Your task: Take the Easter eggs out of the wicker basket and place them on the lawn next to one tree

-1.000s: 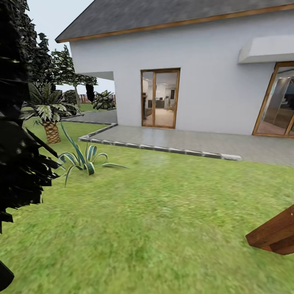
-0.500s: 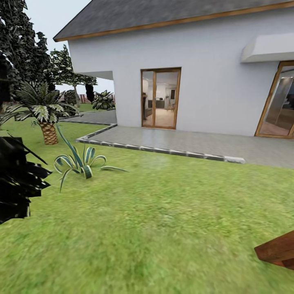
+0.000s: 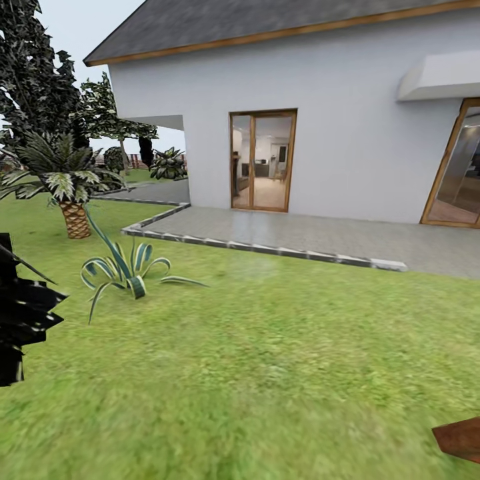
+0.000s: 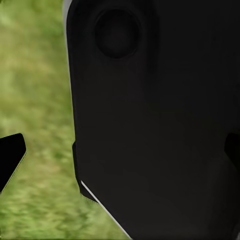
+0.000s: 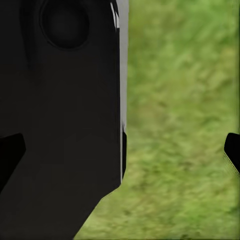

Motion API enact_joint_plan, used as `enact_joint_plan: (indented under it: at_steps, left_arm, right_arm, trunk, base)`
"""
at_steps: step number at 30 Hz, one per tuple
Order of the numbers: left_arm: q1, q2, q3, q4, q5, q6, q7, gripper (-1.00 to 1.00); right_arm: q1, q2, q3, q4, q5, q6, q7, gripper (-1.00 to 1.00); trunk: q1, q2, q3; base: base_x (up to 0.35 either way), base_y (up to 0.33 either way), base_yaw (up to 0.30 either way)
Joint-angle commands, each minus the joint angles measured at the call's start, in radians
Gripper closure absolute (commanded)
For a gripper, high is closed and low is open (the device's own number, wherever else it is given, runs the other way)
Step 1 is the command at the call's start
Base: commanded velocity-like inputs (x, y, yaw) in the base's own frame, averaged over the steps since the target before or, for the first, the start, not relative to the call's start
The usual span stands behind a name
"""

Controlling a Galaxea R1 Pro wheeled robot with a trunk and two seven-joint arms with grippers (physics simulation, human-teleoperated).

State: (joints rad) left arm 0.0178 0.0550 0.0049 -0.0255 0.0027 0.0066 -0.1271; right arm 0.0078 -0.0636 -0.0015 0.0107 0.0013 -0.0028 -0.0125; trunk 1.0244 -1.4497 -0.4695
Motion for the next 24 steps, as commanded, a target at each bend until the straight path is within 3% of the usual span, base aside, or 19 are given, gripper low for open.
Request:
enact_joint_plan:
  at_steps: [1,24]
  left_arm:
    - [0.001,0.000,0.000,-0.002,0.000,0.001,-0.003,-1.00]
    - [0.001,0.000,0.001,-0.002,0.002,0.000,-0.003,-1.00]
  right_arm:
    - [0.000,0.000,0.000,0.000,0.000,0.000,-0.001,-1.00]
    - [0.000,0.000,-0.001,0.000,-0.001,0.000,-0.001,-1.00]
  trunk:
    - [0.001,0.000,-0.001]
    - [0.001,0.000,-0.001]
  base:
    - [0.321,0.000,0.000]
    - [0.321,0.000,0.000]
